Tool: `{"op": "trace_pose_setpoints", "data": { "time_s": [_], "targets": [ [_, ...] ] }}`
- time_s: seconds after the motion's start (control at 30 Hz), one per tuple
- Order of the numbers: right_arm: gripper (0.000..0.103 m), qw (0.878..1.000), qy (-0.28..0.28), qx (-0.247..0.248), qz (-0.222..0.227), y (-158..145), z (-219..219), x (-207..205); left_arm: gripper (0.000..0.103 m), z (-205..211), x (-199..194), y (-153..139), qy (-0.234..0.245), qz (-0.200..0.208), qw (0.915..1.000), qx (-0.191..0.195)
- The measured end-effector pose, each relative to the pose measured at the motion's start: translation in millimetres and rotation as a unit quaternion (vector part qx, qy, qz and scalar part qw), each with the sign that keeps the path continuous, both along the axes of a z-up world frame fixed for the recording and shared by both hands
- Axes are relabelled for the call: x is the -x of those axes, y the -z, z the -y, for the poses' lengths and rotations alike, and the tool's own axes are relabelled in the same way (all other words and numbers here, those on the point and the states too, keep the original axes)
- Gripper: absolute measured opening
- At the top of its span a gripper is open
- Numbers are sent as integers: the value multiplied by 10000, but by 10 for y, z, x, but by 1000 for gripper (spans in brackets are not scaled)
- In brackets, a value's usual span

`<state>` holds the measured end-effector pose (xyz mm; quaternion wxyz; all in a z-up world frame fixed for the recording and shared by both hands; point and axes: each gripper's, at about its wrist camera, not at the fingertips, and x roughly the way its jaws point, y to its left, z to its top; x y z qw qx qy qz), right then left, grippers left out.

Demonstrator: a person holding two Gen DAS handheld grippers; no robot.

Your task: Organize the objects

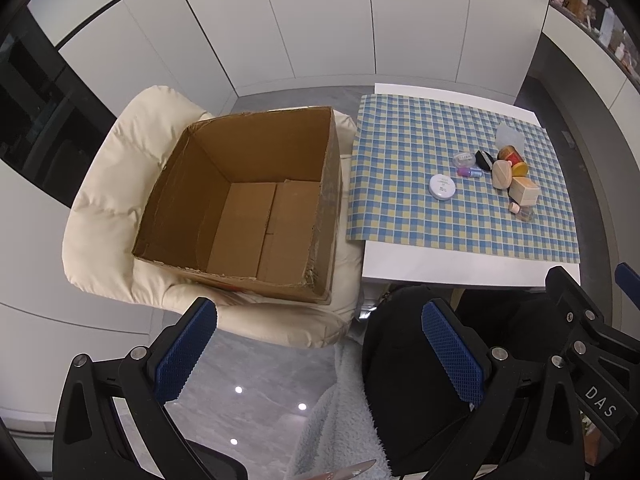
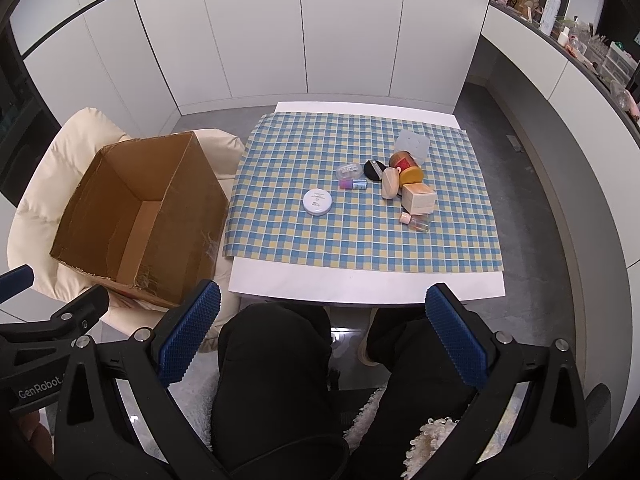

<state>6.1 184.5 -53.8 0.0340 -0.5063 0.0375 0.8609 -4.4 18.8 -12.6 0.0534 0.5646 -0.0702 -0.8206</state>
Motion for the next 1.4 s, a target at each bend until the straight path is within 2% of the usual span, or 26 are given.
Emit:
{"op": "trace_pose_setpoints", "data": {
  "time_s": [0.2, 0.37, 0.73, 1.2, 1.4],
  "targets": [
    [103, 10000, 24, -40, 10, 22, -58, 34, 102, -78, 22, 9, -15, -91, 9999, 100],
    [103, 9999, 112, 32, 12, 32, -166, 46, 102, -160, 53, 15, 5, -58, 10000, -34],
    [103, 9997, 213, 93, 62, 84, -405, 92, 102, -434, 71, 42, 112, -72, 9999, -3],
    [103, 9980, 568, 294, -25, 144, -1026, 160, 102, -1036, 224, 71, 277, -169, 9995, 34],
    [103, 9965, 764, 328, -39, 196, -1327, 222, 102, -1318, 336, 43, 422, -396, 9983, -12]
  ]
}}
